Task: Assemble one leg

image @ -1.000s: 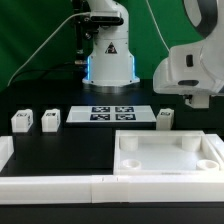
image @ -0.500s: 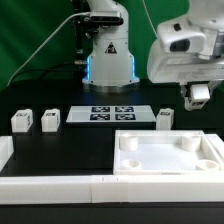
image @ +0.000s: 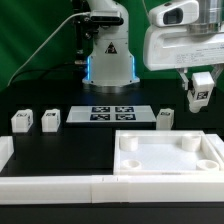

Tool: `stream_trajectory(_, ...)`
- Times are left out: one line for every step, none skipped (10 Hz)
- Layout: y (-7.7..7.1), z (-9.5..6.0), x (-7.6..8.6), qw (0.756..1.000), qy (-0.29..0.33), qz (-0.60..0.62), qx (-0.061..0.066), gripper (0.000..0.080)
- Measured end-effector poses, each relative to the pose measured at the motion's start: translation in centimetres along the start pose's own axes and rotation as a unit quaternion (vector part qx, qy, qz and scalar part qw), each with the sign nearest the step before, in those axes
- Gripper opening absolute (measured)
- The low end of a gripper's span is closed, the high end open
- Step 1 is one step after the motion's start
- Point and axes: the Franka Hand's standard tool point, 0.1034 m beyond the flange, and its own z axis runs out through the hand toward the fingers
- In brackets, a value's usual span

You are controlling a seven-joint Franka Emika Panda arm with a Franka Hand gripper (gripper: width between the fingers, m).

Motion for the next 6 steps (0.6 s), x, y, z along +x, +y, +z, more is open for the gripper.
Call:
stream_trajectory(0.0,0.0,0.0,1.0,0.001,0.0,0.0,0.0291)
stream_trajectory(0.2,0.1,0.2,1.0,0.003,-0.016,0.0,0.0291)
stream_trajectory(1.1,0.4,0.4,0.999,0.002,-0.036,0.0,0.0291)
stream_trajectory(1.8,0.1,1.0,0.999,0.003,-0.046,0.0,0.0291)
stream_trajectory(2.1,-0.4,2.1,0.998,0.012,-0.058,0.002,0.0291)
stream_trajectory(2.4,-0.7,3.2,0.997,0.017,-0.07,0.004,0.0291)
